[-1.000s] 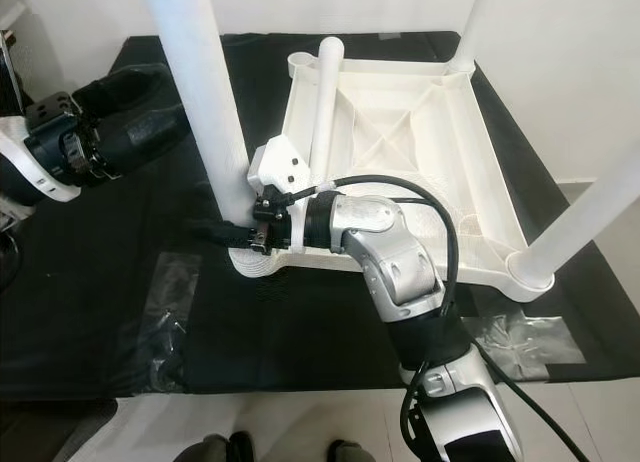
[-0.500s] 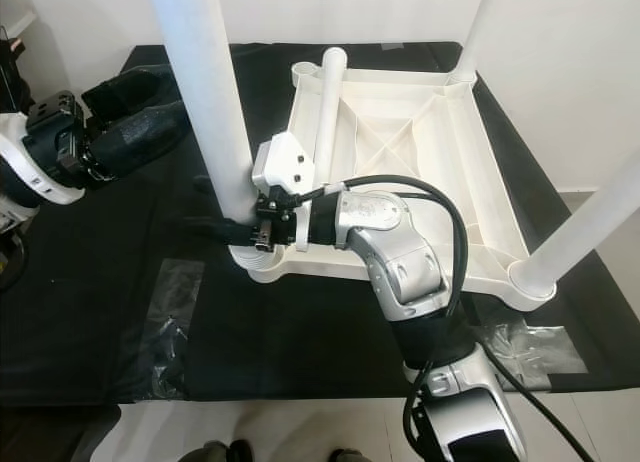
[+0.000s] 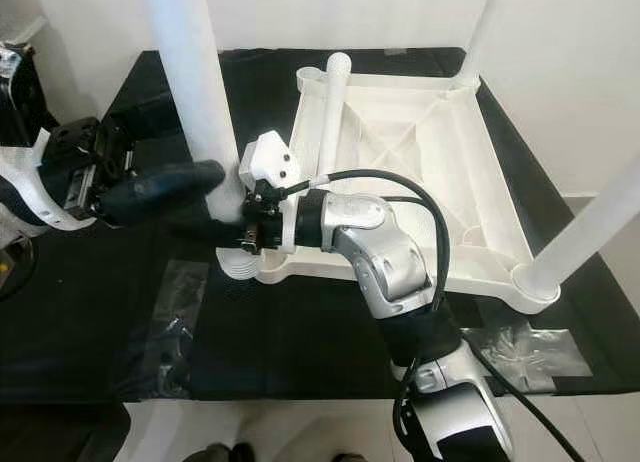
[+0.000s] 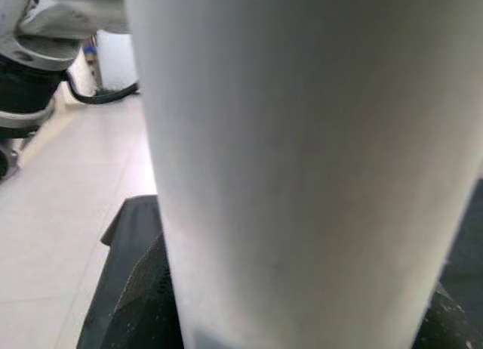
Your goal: Building children table
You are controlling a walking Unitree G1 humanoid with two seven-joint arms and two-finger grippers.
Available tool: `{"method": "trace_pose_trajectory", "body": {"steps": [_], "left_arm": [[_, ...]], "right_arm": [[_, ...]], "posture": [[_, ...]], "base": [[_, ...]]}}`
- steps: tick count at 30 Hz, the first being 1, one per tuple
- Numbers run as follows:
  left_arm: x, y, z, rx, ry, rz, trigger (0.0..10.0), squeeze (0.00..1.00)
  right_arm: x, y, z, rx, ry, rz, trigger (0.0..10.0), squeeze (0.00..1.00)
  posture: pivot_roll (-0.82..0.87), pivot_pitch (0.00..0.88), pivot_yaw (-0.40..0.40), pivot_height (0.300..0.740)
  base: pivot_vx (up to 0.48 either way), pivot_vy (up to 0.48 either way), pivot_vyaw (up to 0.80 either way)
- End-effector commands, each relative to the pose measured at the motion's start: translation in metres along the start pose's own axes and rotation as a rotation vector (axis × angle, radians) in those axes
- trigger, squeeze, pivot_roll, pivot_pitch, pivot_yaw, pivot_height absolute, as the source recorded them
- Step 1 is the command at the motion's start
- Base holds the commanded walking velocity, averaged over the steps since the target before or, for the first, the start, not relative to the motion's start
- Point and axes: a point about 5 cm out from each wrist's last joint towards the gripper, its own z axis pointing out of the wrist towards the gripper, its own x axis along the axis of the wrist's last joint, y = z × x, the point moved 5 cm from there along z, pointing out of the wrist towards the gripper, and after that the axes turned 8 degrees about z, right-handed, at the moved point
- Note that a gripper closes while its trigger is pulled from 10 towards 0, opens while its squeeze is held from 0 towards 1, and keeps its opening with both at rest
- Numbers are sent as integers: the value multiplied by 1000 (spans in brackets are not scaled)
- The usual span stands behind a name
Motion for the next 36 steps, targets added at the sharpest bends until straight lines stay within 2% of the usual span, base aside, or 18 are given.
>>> {"method": "trace_pose_trajectory", "body": {"steps": [1, 2, 3, 4, 6, 7, 9, 10, 17, 18, 20, 23, 24, 32, 33, 34, 35, 36], "left_arm": [[2, 0, 9, -15, -3, -3, 10000, 0], [-109, 44, 45, 45, -148, -107, 10000, 0], [-109, 44, 45, 45, -148, -107, 10000, 0], [-107, 70, 51, 28, -111, -99, 10000, 0], [-56, 22, 18, 44, -76, -68, 10000, 0], [-56, 22, 18, 44, -76, -68, 10000, 0], [-9, 0, 3, 21, -22, -27, 9961, 0], [-9, -1, 4, 22, -21, -25, 78, 0], [-1, -9, 4, 58, 3, -18, 0, 0], [2, -13, 4, 85, 33, 4, 1569, 0], [3, -13, 4, 92, 42, 10, 1569, 0], [5, -13, 4, 91, 49, 7, 1098, 0], [5, -12, 4, 84, 47, -2, 0, 0], [7, -11, 2, 56, 28, -42, 0, 0], [6, -12, 2, 54, 28, -43, 0, 0], [6, -12, 2, 54, 28, -43, 0, 0], [6, -12, 2, 45, 26, -45, 0, 0], [6, -12, 2, 45, 26, -45, 0, 0]], "right_arm": [[-1, -1, 1, 4, -5, 4, 10000, 0], [-12, -3, 3, 6, -59, -15, 10000, 0], [-12, -3, 3, 6, -59, -15, 10000, 0], [-22, -6, 5, 11, -105, -35, 10000, 0], [-37, -12, 9, 32, -171, -55, 10000, 0], [-37, -12, 9, 32, -171, -55, 10000, 0], [-43, -15, 11, 42, -202, -65, 10000, 0], [-44, -14, 11, 36, -206, -66, 10000, 0], [-43, -10, 10, 7, -203, -63, 10000, 0], [-43, -9, 10, 2, -201, -62, 10000, 0], [-43, -9, 10, 1, -201, -62, 10000, 0], [-44, -9, 9, 1, -200, -62, 10000, 0], [-44, -8, 9, 0, -201, -63, 10000, 0], [-44, -5, 10, -23, -195, -72, 10000, 0], [-41, -6, 10, -11, -168, -52, 10000, 212], [-41, -6, 10, -11, -168, -52, 10000, 212], [-36, -9, 8, 25, -140, -31, 10000, 1000], [-36, -9, 8, 25, -140, -31, 10000, 1000]], "posture": [[-7, 128, 23, 740], [-7, 129, 23, 740], [-7, 129, 23, 740], [-6, 128, 23, 740], [-5, 129, 23, 740], [-5, 129, 23, 740], [-5, 130, 24, 740], [-4, 131, 25, 740], [-4, 132, 25, 740], [-5, 132, 26, 740], [-5, 132, 26, 740], [-3, 130, 26, 740], [-1, 131, 27, 740], [-1, 129, 30, 740], [0, 129, 30, 740], [0, 129, 30, 740], [1, 128, 27, 740], [1, 128, 27, 740]], "base": [[0, 0, 0], [0, 0, 0], [0, 0, 0], [0, 0, 0], [0, 0, 0], [0, 0, 0], [0, 0, 0], [0, 0, 0], [0, 0, 0], [0, 0, 0], [0, 0, 0], [0, 0, 0], [0, 0, 0], [0, 0, 0], [0, 0, 0], [0, 0, 0], [0, 0, 0], [0, 0, 0]]}}
